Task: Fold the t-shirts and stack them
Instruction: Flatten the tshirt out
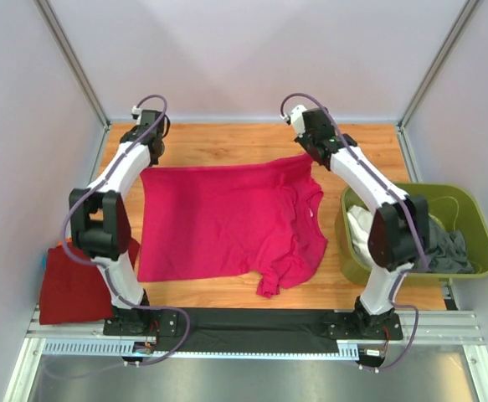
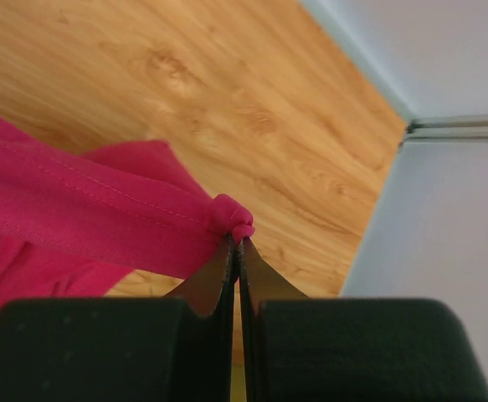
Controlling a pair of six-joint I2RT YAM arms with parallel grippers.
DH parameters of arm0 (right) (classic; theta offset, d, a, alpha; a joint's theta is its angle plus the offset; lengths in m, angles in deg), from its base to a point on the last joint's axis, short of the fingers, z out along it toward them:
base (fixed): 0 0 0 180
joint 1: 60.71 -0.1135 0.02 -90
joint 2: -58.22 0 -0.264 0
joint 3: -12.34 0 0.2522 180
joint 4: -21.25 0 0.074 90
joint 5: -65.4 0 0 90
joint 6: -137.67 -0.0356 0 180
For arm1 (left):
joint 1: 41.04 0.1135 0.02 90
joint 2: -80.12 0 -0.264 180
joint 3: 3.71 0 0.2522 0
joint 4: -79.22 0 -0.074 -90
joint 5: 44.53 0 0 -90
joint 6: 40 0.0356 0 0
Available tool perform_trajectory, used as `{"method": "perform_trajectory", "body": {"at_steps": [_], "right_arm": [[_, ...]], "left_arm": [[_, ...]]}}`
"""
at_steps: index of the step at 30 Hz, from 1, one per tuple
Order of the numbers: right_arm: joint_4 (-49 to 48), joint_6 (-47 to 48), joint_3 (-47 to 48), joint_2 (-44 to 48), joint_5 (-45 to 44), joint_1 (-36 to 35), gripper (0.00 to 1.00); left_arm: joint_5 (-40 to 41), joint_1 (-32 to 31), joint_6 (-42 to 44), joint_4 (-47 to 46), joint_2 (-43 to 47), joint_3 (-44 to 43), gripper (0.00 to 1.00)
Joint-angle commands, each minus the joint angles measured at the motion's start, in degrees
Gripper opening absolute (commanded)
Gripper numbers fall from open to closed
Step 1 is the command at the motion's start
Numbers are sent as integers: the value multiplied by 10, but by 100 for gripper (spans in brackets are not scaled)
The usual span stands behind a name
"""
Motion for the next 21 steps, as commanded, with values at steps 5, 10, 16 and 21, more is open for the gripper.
{"method": "perform_trajectory", "body": {"at_steps": [5,10,16,21], "right_arm": [[-97,-46,134,-143,-6,21,0],[-115,-56,196,-224,-29,30,1],[-133,-90,236,-266,-41,37,0],[-159,-120,257,-294,-47,37,0]], "left_arm": [[5,5,-4,-51,-147,-169,0],[7,5,15,-51,-231,-260,0],[-1,6,28,-67,-273,-287,0],[-14,7,28,-73,-304,-319,0]]}}
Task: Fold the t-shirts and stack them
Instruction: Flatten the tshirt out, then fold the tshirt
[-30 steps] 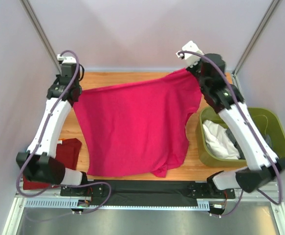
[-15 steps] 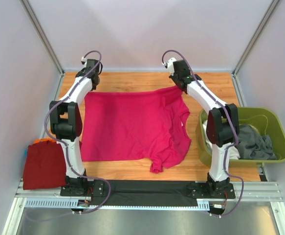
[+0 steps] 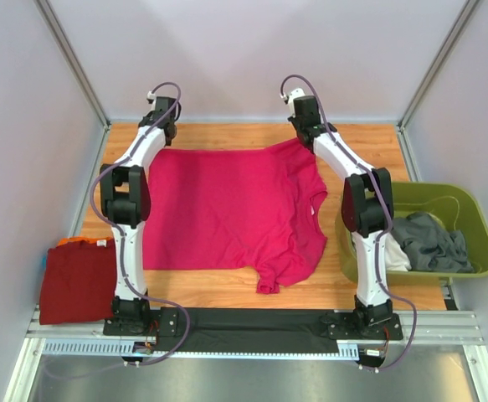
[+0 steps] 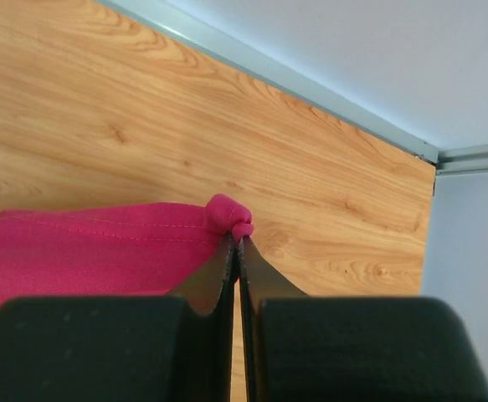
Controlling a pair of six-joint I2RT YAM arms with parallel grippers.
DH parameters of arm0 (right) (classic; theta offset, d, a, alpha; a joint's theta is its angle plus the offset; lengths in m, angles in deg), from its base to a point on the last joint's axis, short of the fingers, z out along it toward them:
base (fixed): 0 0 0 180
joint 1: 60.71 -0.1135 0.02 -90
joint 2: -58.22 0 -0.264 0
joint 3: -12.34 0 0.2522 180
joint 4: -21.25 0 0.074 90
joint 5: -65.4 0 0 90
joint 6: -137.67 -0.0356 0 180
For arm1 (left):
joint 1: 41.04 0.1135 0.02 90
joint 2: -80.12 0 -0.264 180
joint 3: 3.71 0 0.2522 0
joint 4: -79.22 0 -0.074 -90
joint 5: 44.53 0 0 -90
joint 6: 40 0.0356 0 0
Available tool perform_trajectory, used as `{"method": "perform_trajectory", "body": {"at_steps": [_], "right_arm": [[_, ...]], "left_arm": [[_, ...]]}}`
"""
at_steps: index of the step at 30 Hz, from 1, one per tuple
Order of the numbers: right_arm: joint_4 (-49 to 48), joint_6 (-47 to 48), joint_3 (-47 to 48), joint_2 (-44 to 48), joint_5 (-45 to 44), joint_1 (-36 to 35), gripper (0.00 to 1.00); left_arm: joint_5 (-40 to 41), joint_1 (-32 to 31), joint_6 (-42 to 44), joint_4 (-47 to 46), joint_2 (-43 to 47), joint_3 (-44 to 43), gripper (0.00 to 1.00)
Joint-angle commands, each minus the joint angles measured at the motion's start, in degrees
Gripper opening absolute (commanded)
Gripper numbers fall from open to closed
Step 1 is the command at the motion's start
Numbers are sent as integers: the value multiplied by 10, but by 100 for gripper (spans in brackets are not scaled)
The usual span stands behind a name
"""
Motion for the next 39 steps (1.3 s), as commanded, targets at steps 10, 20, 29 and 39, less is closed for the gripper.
{"method": "perform_trajectory", "body": {"at_steps": [10,20,29,39], "right_arm": [[-52,-67,105,-79,-8,6,0],[-52,-68,111,-76,-20,6,0],[-84,-40,141,-81,-34,7,0],[-91,-43,154,-89,-41,7,0]], "left_arm": [[-17,6,7,-25,-75,-125,0],[-36,17,4,-22,-82,-138,0],[-82,37,16,-32,-78,-161,0],[-140,38,-2,-43,-88,-160,0]]}}
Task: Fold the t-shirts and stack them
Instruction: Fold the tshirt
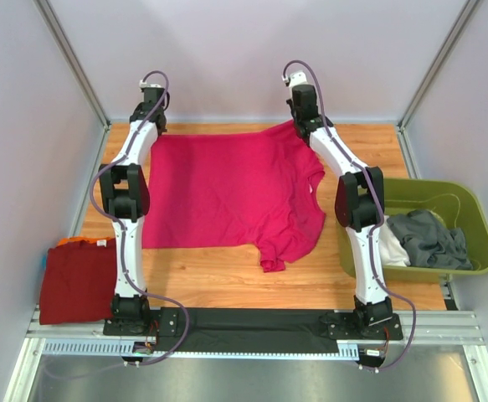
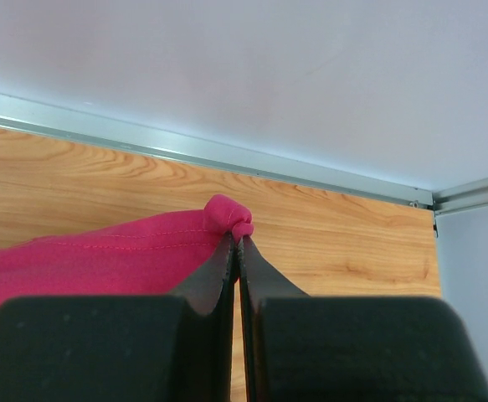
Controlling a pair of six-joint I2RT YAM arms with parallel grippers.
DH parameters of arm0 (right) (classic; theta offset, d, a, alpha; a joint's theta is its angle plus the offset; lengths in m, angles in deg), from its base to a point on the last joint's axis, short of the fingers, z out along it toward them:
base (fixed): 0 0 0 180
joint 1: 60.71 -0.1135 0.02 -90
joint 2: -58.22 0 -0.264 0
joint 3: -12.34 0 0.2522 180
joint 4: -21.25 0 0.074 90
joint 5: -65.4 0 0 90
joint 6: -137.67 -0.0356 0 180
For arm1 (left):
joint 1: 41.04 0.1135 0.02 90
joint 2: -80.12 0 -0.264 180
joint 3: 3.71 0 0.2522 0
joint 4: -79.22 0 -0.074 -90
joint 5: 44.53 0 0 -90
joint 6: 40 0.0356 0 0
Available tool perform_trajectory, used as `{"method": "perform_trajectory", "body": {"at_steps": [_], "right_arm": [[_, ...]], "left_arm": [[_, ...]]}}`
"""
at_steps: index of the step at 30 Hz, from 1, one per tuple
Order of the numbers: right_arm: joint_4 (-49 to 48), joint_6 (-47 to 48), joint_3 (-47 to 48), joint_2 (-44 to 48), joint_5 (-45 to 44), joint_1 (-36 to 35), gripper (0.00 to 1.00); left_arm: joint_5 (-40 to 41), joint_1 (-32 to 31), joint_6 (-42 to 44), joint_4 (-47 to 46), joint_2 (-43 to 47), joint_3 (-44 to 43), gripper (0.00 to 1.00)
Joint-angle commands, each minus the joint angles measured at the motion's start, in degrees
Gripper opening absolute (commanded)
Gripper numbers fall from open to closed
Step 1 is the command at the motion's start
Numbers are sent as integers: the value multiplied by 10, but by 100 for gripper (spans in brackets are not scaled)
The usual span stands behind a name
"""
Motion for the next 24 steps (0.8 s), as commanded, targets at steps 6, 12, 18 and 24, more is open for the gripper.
{"method": "perform_trajectory", "body": {"at_steps": [6,12,18,24], "right_arm": [[-11,13,-18,24,-21,5,0],[-18,34,-88,75,-41,-7,0],[-39,37,-134,111,-53,-7,0],[-34,31,-137,121,-54,-7,0]], "left_arm": [[-75,3,20,-6,16,-10,0],[-86,14,36,-13,87,79,0],[-85,22,45,-38,130,142,0],[-98,37,49,-42,142,155,0]]}}
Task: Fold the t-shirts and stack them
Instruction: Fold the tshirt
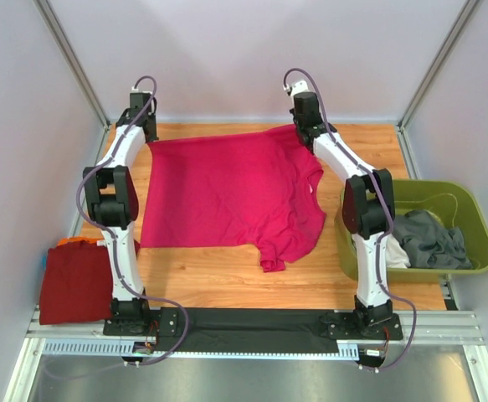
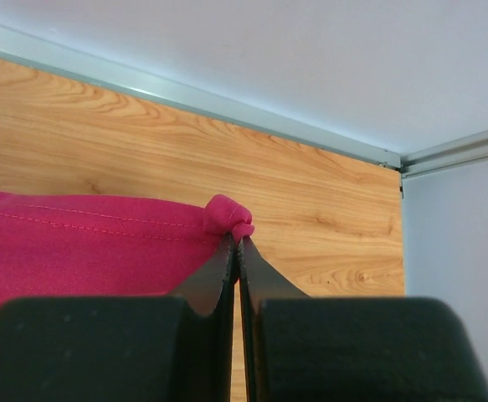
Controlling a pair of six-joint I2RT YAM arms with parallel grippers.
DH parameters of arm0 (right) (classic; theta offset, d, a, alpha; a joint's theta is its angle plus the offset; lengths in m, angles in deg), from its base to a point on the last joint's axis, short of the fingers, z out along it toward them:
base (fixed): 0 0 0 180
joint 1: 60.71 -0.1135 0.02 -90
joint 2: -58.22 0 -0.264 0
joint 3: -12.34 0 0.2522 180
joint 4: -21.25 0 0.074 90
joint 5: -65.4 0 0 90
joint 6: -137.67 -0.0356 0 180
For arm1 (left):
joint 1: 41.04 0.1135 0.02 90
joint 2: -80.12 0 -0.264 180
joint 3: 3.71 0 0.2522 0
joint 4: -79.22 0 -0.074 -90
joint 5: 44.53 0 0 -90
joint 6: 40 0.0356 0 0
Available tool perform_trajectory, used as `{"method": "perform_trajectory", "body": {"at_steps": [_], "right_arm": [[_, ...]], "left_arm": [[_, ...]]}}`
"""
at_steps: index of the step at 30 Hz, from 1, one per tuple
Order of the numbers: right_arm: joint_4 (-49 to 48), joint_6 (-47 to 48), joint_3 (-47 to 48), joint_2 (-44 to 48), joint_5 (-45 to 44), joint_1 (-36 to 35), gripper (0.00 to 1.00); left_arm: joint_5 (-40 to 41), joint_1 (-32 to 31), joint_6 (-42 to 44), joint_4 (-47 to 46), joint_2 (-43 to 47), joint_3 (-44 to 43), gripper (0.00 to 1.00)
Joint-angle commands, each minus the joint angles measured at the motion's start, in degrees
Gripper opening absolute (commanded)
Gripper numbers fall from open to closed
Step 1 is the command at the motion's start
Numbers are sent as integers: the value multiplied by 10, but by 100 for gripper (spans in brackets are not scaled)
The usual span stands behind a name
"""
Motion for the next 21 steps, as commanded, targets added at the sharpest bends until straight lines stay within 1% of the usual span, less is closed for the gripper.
{"method": "perform_trajectory", "body": {"at_steps": [1,8,9,15,19,21], "right_arm": [[-26,3,-5,42,-22,0,0],[-9,7,-30,68,-29,-1,1],[-3,6,-45,73,-32,-2,0],[24,-4,-107,113,-40,-16,0],[41,-21,-138,132,-48,-18,1],[54,-30,-149,141,-52,-18,0]], "left_arm": [[-7,6,13,-27,42,7,0],[0,6,16,-32,59,34,0],[1,6,17,-33,63,38,0],[4,6,20,-44,103,103,0],[15,6,25,-55,132,153,0],[17,5,25,-55,138,164,0]]}}
